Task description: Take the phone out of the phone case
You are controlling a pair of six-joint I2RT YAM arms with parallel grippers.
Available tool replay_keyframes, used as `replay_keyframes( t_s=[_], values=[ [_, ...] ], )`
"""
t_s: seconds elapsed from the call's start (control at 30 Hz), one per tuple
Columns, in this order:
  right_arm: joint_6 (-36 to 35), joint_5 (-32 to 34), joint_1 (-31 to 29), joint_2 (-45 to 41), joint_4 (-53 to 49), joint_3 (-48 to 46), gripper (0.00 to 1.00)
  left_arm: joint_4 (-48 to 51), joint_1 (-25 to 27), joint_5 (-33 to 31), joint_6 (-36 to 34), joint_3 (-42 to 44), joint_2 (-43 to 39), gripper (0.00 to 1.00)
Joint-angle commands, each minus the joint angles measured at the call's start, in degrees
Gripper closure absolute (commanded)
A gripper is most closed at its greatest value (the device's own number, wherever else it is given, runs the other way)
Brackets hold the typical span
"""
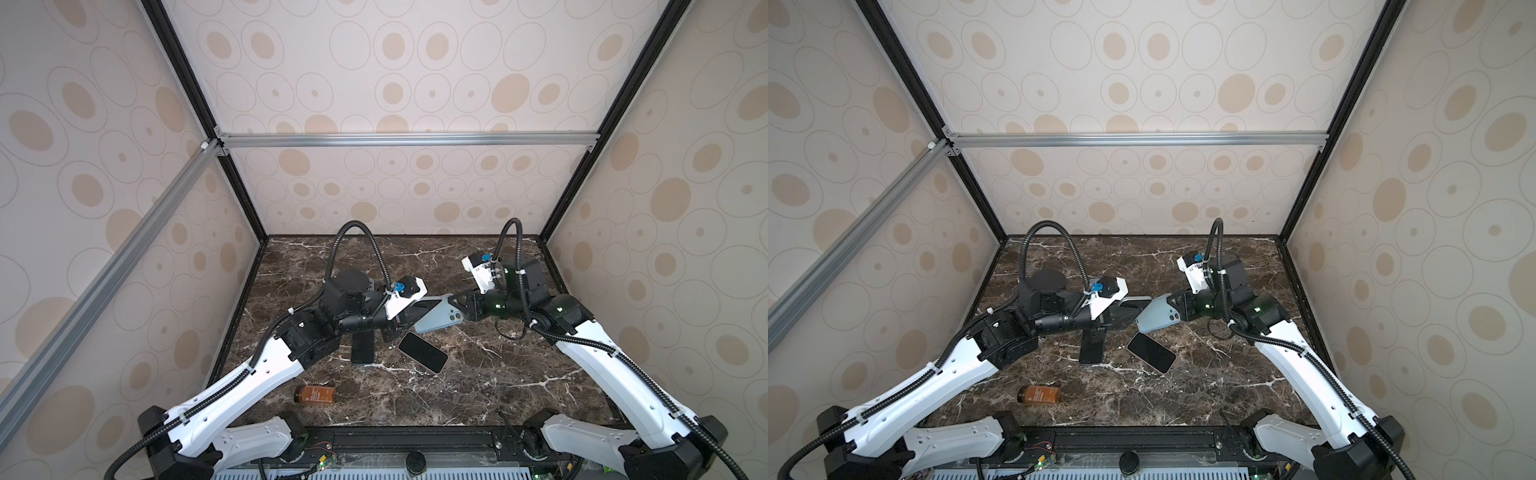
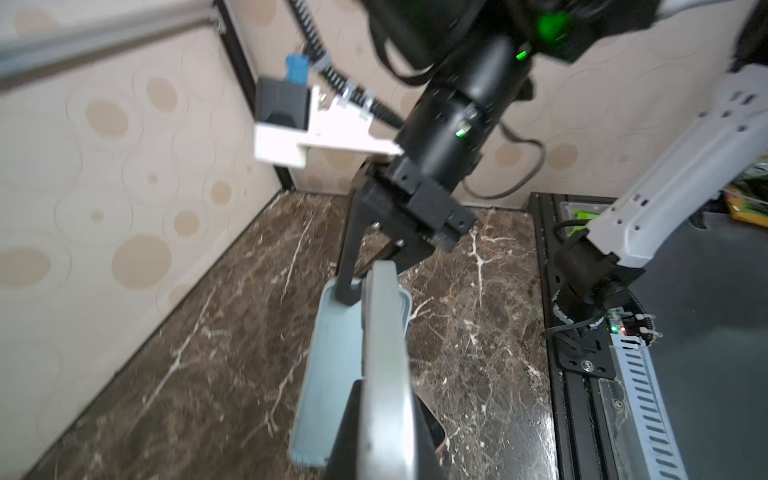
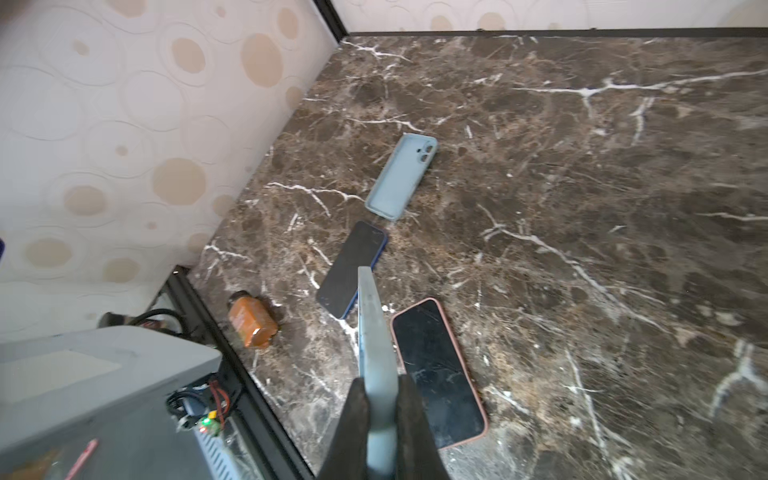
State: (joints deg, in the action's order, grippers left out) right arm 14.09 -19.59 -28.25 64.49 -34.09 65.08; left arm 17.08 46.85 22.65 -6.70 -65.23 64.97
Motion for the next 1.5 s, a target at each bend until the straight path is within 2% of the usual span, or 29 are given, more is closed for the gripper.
replay_keyframes(
  t_s=[0.0,0.1,0.17,0.27,0.33,0.5,0.63,0.73,0.83,1.0,1.07,1.2,1.33,1.47],
  values=[
    [0.0,11.2,-4.1,0.1,-2.5,-3.1,1.00,3.9,-0.6,-7.3,12.3,-0.1,0.7,1.00],
    [1.5,15.1,-7.4,0.7,-1.8,-4.3,1.00,4.0,-0.7,-8.2,20.8,2.8,-0.6,1.00],
    [1.9,14.4,-8.2,1.1,-0.7,-4.9,1.00,4.7,-0.7,-9.6,24.6,4.1,-1.9,1.00],
    [3.0,12.1,-8.3,1.5,2.1,-6.0,1.00,8.3,-0.8,-19.1,30.2,4.5,-3.0,1.00],
    [3.9,10.0,-8.4,2.3,4.4,-6.7,1.00,8.9,-2.0,-20.9,31.1,4.9,-3.0,1.00],
    [5.9,8.0,-10.4,5.8,7.7,-6.5,1.00,6.5,-7.0,-20.9,36.7,6.5,-1.7,1.00],
    [9.3,3.1,-11.8,9.5,10.9,-6.4,1.00,3.5,-10.0,-17.8,36.2,7.6,-0.5,1.00],
    [8.4,3.4,-14.2,13.5,9.7,-4.5,1.00,2.3,-12.5,-14.3,36.9,8.2,0.6,1.00],
    [5.9,7.8,-16.0,16.7,5.6,-1.9,1.00,2.0,-14.0,-11.9,37.7,8.5,1.6,1.00],
    [3.4,14.7,-16.7,19.3,1.5,-0.9,1.00,0.9,-14.2,-11.5,38.2,9.8,2.5,1.00],
    [2.5,19.1,-16.7,19.0,-0.2,-0.9,1.00,-0.3,-14.2,-10.5,38.8,10.7,2.5,1.00],
    [0.8,32.2,-16.6,18.1,-4.5,-1.0,1.00,-3.9,-14.2,-8.7,41.0,13.0,3.1,1.00],
    [0.1,41.4,-15.3,19.0,-8.5,-0.7,1.00,-7.3,-13.9,-7.2,43.5,14.4,4.1,1.00],
    [1.0,44.9,-11.2,18.4,-9.9,-1.7,1.00,-8.0,-13.5,-7.7,44.7,14.6,5.0,1.00]
  ],
)
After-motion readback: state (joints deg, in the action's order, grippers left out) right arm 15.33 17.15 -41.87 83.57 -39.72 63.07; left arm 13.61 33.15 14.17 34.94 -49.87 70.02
